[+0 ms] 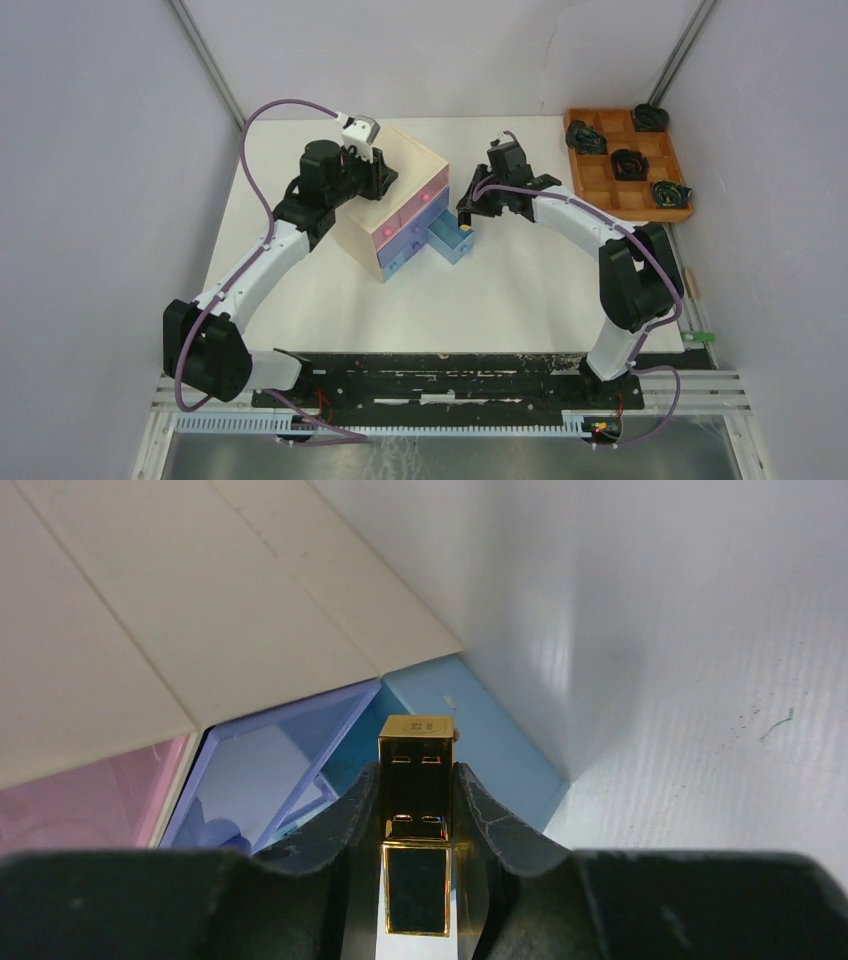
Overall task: Organize the makeup
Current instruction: Place the lipstick in the drawer.
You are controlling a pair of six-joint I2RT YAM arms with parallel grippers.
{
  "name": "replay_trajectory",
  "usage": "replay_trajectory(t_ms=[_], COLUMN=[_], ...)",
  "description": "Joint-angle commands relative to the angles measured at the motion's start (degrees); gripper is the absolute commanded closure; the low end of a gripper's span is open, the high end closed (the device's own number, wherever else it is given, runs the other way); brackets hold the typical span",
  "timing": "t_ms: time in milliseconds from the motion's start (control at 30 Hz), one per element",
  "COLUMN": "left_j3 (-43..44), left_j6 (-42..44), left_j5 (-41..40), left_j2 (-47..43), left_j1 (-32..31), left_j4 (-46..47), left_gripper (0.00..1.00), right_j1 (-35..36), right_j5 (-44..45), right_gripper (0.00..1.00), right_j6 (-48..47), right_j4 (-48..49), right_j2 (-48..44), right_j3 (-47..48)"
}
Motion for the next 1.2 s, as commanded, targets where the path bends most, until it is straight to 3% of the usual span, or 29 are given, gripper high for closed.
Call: replay_trajectory(t_ms=[0,567,800,1000,1167], left_j3=[-4.4,-4.3,-4.4,-4.5,-4.5], left_j6=[2.1,2.1,2.1,2.1,2.1], left_j5=[-1.0,-0.9,-0.4,-0.3,-0.4], left_j2=[4.2,4.6,4.7,4.9,5.0], left_j1=[-0.5,-0.5,-0.5,-0.5,-0.5], left_j4=[-17.3,-17.4,-17.6,-17.6,-17.6], left_gripper=[0.67,0.66,0.66,0.66,0.66], right_j1=[1.2,6.4,6.4,6.4,6.5], right_j5=[-1.8,-3.7,-0.1,1.0,1.7], right_gripper=[0.99,0.97,0.59,0.47,0.46], right_j6=[-1.9,-3.2,-4.8,-6.1,-7.2], right_j4=[2.2,2.2,0.9,0.2,1.5], right_j2=[-1.3,4.2,3.5,2.8,-0.6], right_j3=[2.2,3.8,3.8,4.2,2.7])
